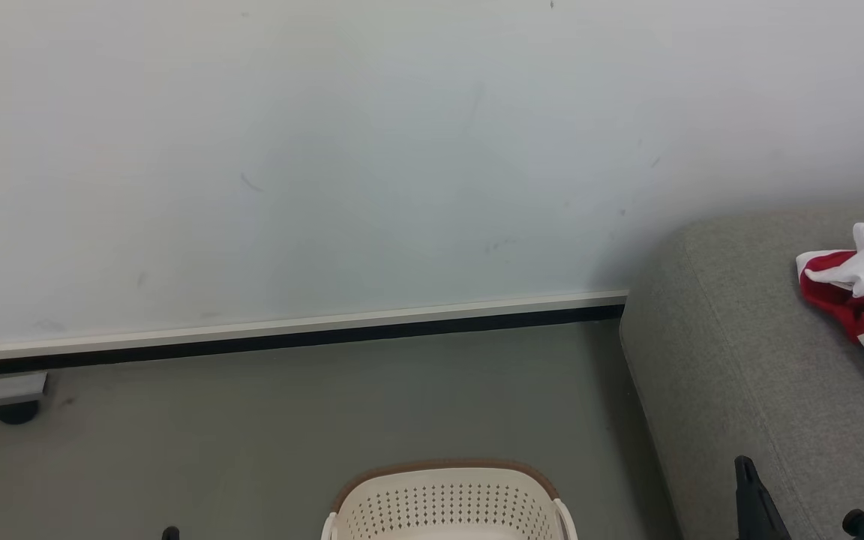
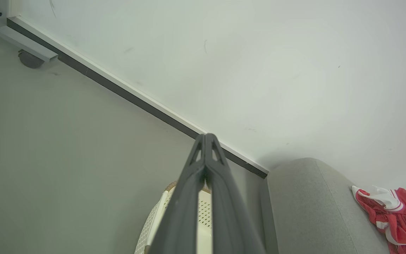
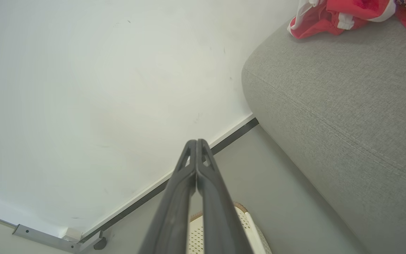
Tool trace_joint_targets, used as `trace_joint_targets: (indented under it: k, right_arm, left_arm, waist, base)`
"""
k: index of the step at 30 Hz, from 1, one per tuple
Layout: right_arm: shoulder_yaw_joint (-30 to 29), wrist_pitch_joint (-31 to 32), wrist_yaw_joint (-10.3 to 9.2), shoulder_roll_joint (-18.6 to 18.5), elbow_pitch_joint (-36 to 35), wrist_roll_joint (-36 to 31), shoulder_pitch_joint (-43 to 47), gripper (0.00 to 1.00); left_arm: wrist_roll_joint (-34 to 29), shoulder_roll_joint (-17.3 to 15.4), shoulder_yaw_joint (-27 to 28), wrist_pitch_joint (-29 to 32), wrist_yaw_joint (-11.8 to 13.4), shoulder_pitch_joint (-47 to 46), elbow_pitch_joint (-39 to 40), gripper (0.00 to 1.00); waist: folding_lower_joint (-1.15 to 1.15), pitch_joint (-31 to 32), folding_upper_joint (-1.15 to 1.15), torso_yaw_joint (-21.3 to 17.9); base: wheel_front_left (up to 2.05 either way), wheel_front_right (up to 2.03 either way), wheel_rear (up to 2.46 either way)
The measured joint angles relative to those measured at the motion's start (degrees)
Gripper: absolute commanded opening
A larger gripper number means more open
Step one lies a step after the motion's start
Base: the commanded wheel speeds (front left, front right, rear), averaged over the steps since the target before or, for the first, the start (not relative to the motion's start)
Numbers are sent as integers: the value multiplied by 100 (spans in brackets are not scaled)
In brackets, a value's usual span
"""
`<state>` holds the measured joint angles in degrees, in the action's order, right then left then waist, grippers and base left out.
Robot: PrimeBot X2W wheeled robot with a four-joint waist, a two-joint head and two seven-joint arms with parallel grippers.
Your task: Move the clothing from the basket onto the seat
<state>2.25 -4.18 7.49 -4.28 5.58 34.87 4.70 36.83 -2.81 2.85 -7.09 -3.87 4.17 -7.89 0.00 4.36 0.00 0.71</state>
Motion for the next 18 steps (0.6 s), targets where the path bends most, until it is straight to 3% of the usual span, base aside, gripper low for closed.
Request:
trace_joint_targets:
  k: [18]
  right_arm:
    - [-5, 23, -1, -130, 146, 1636, -224, 0]
  left_arm:
    - [1400, -1, 77, 388, -16, -337, -147, 0]
  waist:
    - [0, -78, 0, -13]
  base:
    - [0, 0, 0]
